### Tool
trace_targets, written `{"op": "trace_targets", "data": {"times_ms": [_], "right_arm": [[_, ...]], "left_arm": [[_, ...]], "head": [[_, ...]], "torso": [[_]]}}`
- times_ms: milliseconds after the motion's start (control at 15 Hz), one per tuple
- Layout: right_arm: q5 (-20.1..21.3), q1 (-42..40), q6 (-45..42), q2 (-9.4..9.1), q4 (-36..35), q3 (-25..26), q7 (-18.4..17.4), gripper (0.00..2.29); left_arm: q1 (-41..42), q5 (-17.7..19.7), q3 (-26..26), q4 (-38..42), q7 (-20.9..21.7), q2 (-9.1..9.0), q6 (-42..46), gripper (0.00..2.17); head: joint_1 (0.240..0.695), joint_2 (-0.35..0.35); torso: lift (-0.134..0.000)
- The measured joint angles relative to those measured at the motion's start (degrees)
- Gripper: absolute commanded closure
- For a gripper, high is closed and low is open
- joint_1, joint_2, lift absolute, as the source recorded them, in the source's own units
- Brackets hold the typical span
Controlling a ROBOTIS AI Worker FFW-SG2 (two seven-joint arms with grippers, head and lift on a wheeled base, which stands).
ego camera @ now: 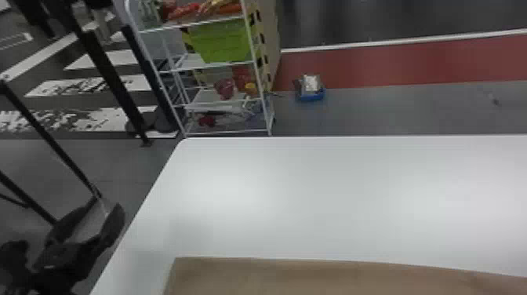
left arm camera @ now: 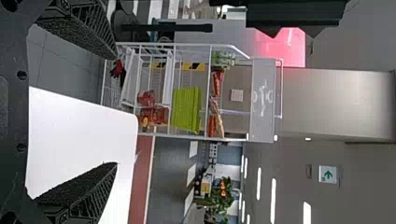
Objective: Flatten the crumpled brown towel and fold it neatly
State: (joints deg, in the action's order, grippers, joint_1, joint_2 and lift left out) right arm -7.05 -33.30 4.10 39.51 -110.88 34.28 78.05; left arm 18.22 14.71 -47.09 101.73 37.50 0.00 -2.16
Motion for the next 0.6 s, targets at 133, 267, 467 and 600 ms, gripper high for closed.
{"op": "trace_targets", "data": {"times_ms": [133,267,467,600], "right_arm": [[-9.96,3.59,6.92,-2.2,2.9,2.8,0.0,0.06],[-15.34,7.42,14.08,-4.21,5.53,4.47,-3.54,0.05],[-17.32,12.23,21.66,-6.09,7.49,6.55,-12.54,0.05],[-17.48,13.5,23.56,-6.18,8.05,8.31,-14.03,0.05]], "left_arm": [[0.1,0.11,-0.45,1.05,3.53,0.0,-1.19,0.09],[0.44,1.12,-1.56,3.82,8.15,0.0,-8.91,0.09],[1.03,3.6,-4.67,10.68,14.83,0.0,-38.75,0.15],[1.17,3.86,-7.64,15.46,16.25,0.0,-56.28,0.15]], "head": [[0.695,0.214],[0.695,0.172],[0.695,0.023],[0.695,-0.035]], "torso": [[-0.124],[-0.124],[-0.124],[-0.124]]}}
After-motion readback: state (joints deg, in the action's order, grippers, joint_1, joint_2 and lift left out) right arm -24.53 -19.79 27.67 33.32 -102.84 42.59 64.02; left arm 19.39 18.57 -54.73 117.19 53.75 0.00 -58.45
